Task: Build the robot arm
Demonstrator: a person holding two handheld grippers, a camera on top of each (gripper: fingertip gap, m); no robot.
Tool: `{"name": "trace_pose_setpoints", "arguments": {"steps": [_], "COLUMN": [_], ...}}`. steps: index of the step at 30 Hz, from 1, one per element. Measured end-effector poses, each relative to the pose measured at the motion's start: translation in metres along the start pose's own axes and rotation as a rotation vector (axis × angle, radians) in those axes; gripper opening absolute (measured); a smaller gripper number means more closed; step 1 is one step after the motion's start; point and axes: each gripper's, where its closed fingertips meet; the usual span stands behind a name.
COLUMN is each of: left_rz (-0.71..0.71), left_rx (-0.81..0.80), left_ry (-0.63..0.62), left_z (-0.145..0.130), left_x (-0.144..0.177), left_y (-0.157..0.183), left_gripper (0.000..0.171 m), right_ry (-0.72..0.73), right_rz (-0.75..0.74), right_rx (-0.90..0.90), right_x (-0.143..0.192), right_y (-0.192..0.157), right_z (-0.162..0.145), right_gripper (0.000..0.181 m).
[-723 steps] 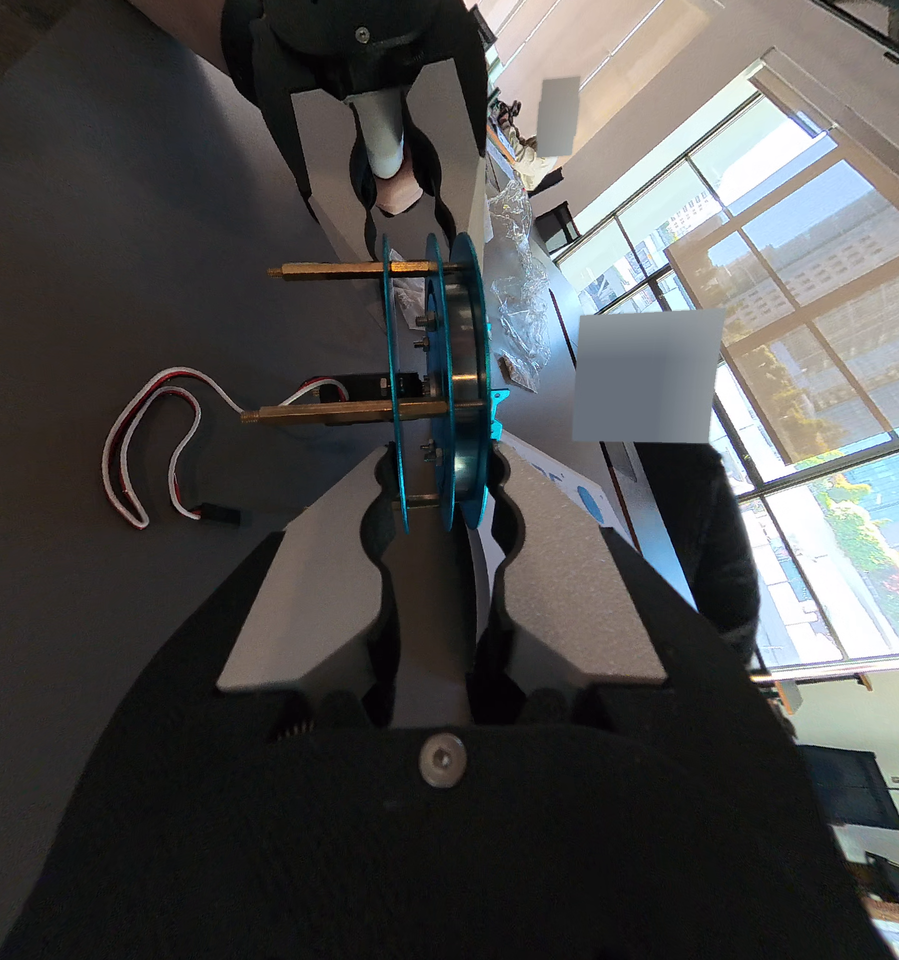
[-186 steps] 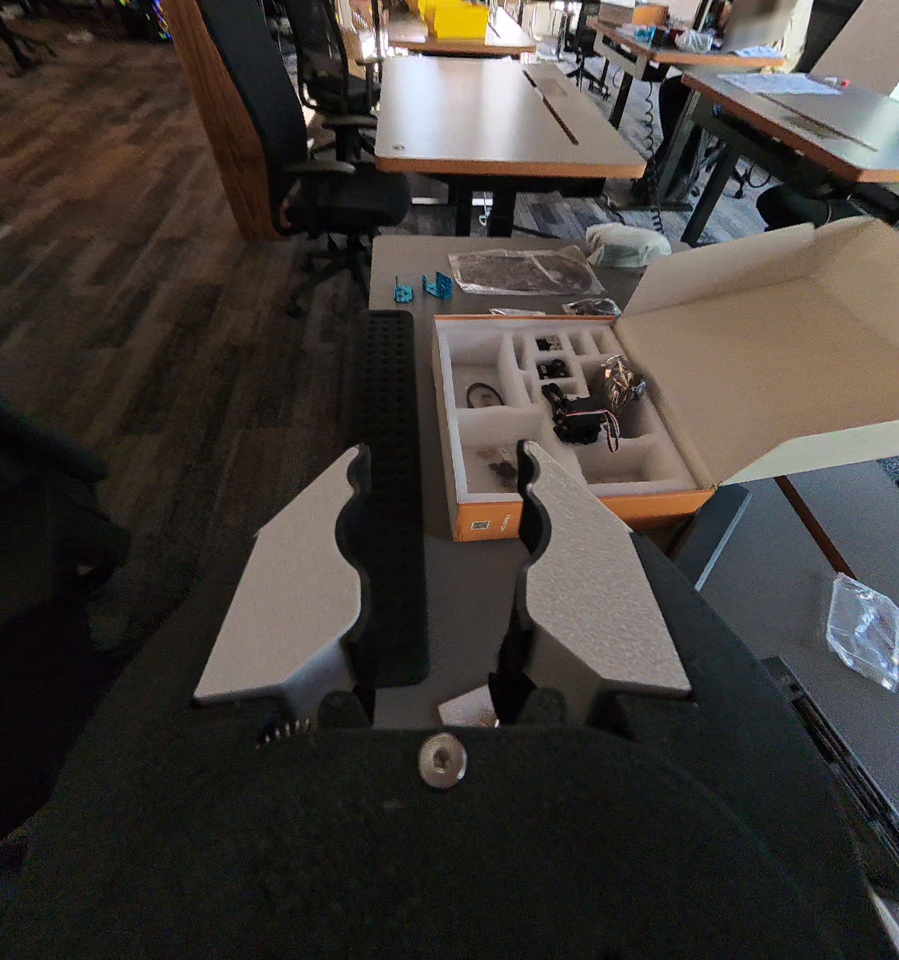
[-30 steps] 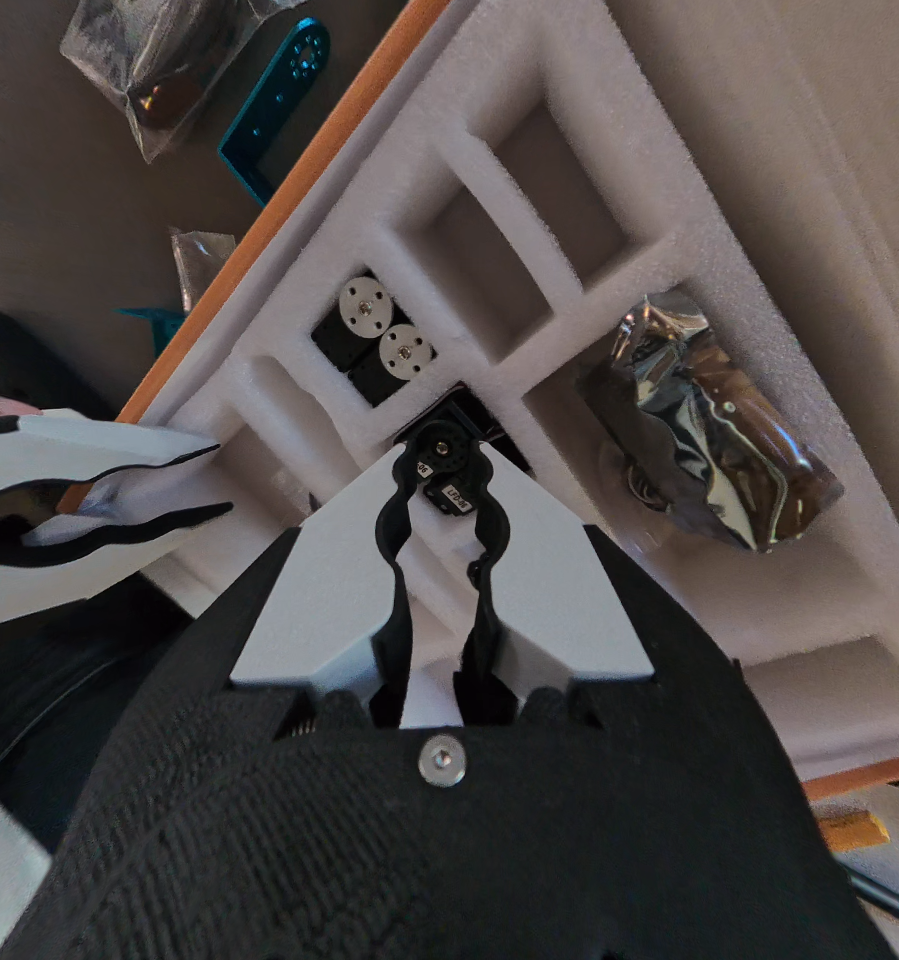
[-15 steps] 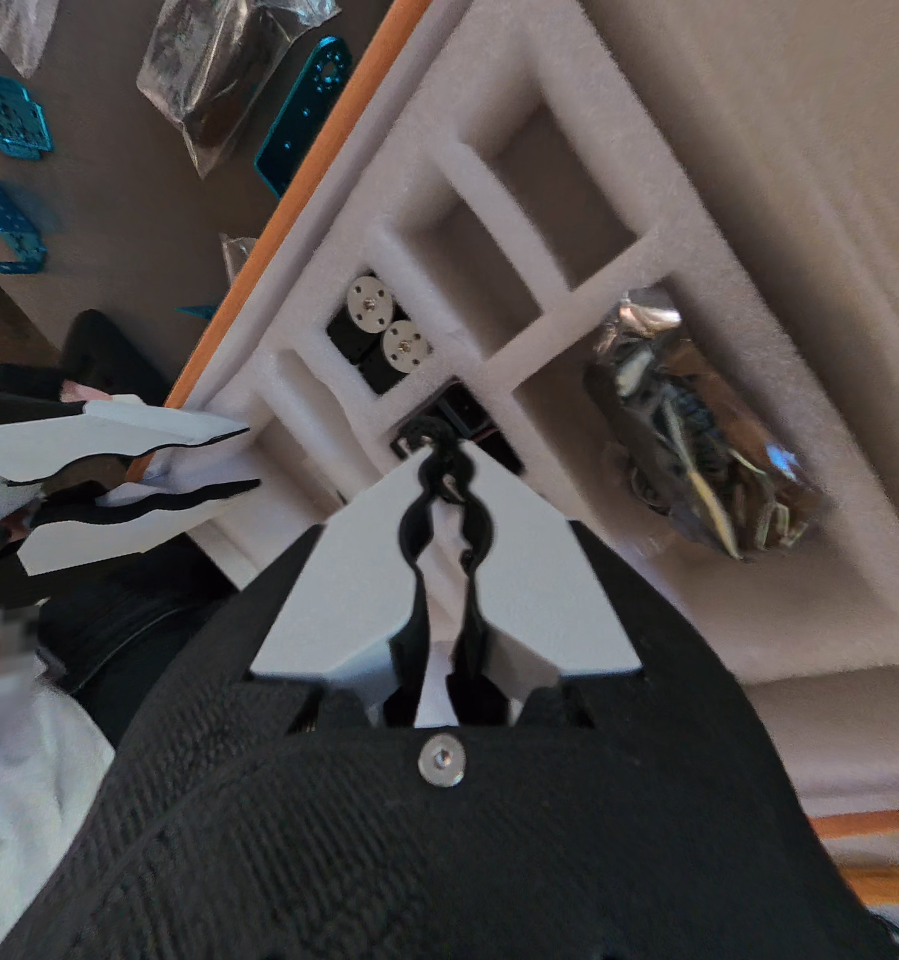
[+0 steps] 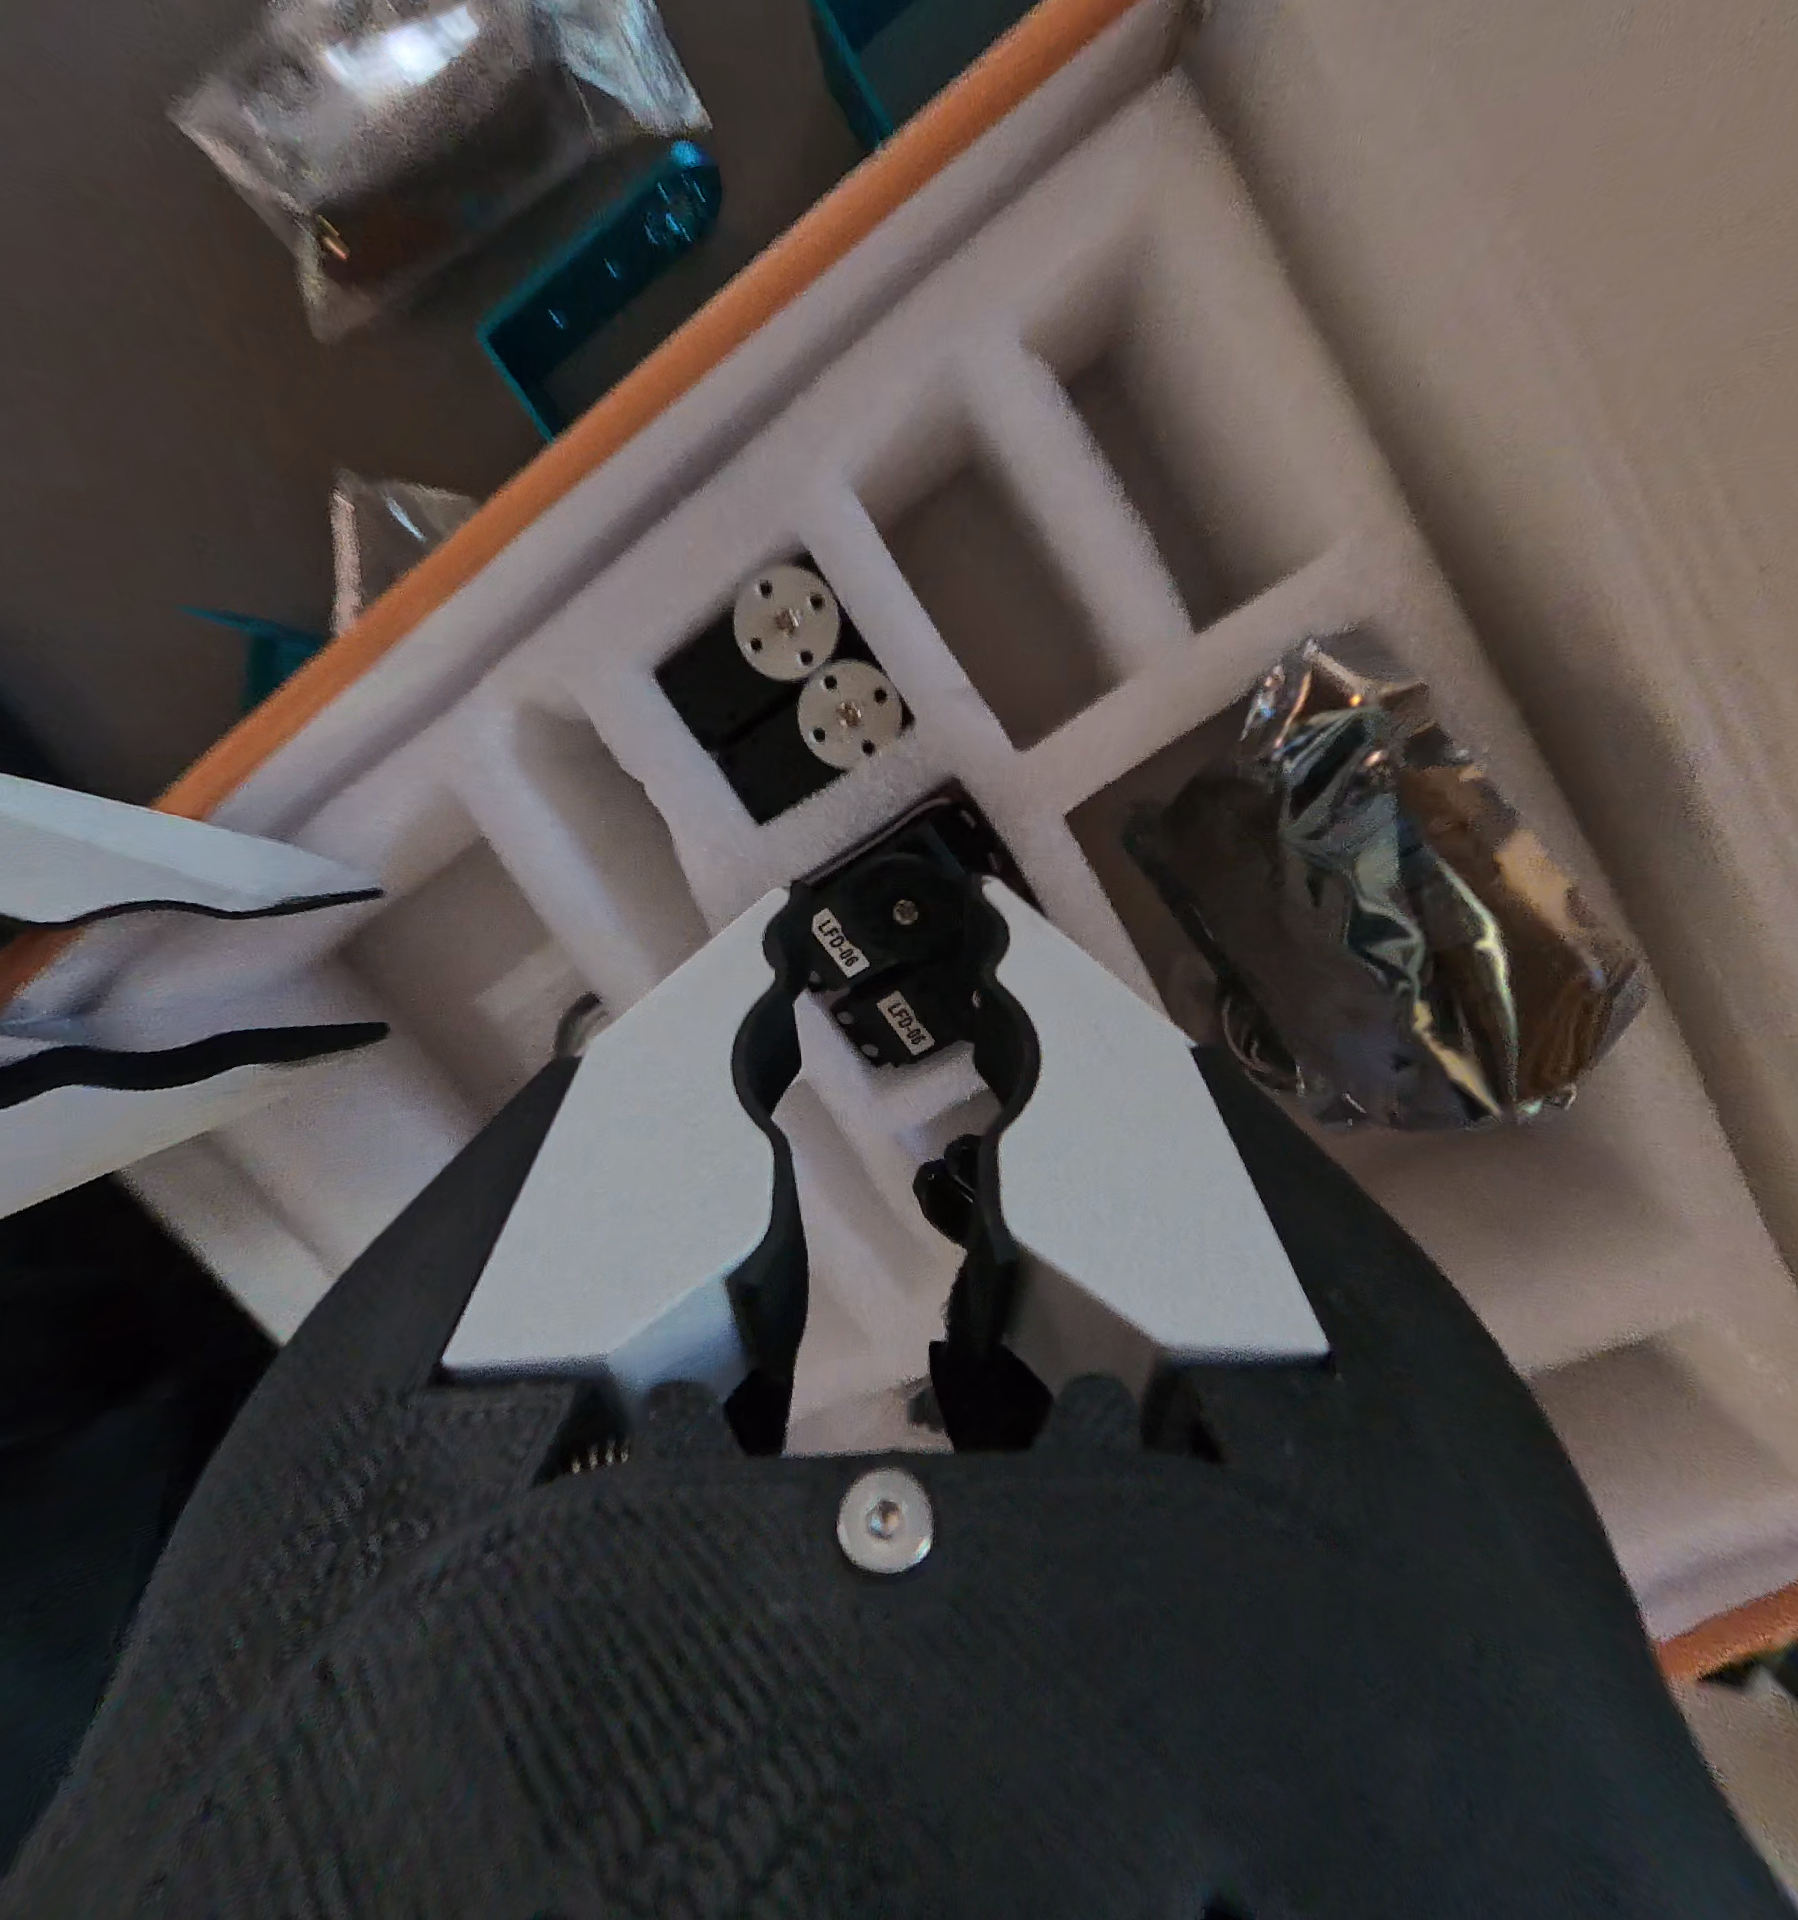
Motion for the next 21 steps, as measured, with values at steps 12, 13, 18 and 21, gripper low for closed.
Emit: {"name": "trace_pose_setpoints", "arguments": {"steps": [12,13,18,21], "left_rz": [0.004,0.005,0.007,0.007], "left_rx": [0.006,0.004,0.005,0.002], "left_ry": [0.009,0.006,0.005,0.008], "left_z": [0.000,0.000,-0.001,-0.001], "left_x": [0.000,0.000,0.000,0.000], "left_y": [-0.001,-0.001,-0.001,-0.001], "left_gripper": [0.026,0.026,0.026,0.026], "right_ry": [0.025,0.039,-0.003,-0.110], "right_rz": [-0.147,-0.164,-0.058,0.061], "right_rx": [0.081,0.093,0.054,0.020], "right_x": [0.003,0.005,0.005,0.003], "right_y": [0.004,0.002,0.005,0.012], "right_z": [-0.003,-0.004,-0.004,0.003], "right_gripper": [0.020,0.020,0.019,0.019]}}
Point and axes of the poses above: each gripper's, where its closed fingertips meet, x back along the fingers, z out of its top, y = z × x across the jaws, and after that the axes turned 1 degree about -x, right-handed
